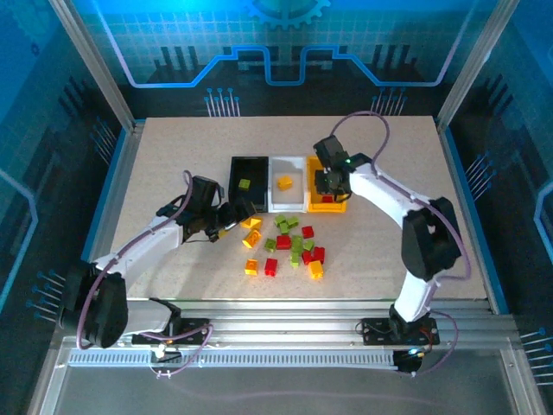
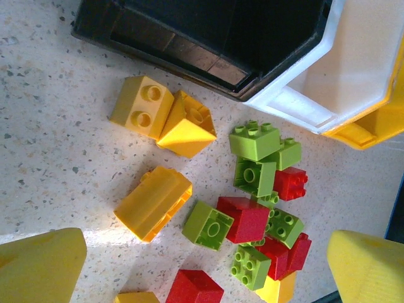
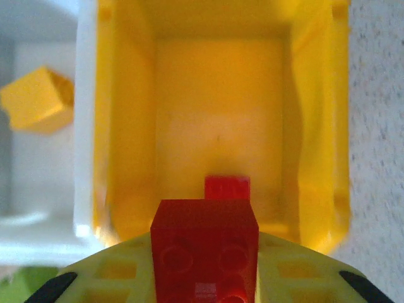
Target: Sort the legos into containers by color
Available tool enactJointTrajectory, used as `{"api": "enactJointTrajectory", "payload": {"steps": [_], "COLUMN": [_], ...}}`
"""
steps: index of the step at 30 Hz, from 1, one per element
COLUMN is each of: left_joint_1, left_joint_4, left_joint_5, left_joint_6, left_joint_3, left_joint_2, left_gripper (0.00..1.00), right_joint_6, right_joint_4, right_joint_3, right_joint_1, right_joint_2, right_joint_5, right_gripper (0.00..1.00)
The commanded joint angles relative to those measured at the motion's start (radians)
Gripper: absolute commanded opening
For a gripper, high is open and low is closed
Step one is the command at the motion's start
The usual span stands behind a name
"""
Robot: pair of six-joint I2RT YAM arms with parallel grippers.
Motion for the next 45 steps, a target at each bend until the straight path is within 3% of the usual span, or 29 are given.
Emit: {"api": "enactJointTrajectory", "payload": {"steps": [1,3,7,10,14,21,29,32,40,45], "left_joint_1": [-0.01,-0.012,-0.016,-0.028,-0.104,-0.314,-0.432,-0.454,-0.473,-0.474], "left_joint_4": [-0.047,-0.053,-0.072,-0.088,-0.137,-0.22,-0.253,-0.252,-0.223,-0.214], "left_joint_5": [-0.031,-0.039,-0.046,-0.06,-0.109,-0.232,-0.328,-0.34,-0.379,-0.379], "left_joint_6": [0.025,0.027,0.037,0.052,0.078,0.092,0.101,0.1,0.112,0.111], "left_joint_3": [0.002,-0.005,-0.007,-0.005,0.002,-0.005,-0.015,-0.024,-0.044,-0.032], "left_joint_2": [-0.049,-0.061,-0.075,-0.083,-0.075,0.003,0.066,0.086,0.147,0.138], "left_gripper": [0.99,0.99,0.99,0.98,0.92,0.91,0.76,0.73,0.52,0.33], "right_joint_6": [0.009,0.013,0.009,0.002,0.015,0.042,0.051,0.054,0.06,0.057], "right_joint_4": [-0.05,-0.068,-0.083,-0.066,-0.037,0.02,0.03,0.033,0.032,0.025], "right_joint_3": [0.109,0.173,0.247,0.231,0.13,-0.069,-0.129,-0.139,-0.148,-0.154], "right_joint_1": [-0.024,-0.035,-0.05,-0.041,-0.026,0.006,0.004,0.003,0.0,-0.003], "right_joint_2": [0.119,0.173,0.201,0.144,0.035,-0.093,-0.134,-0.144,-0.164,-0.179], "right_joint_5": [0.029,0.024,-0.002,-0.006,-0.032,-0.053,-0.057,-0.059,-0.051,-0.049], "right_gripper": [0.29,0.34,0.59,0.63,0.63,0.62,0.61,0.61,0.6,0.6]}}
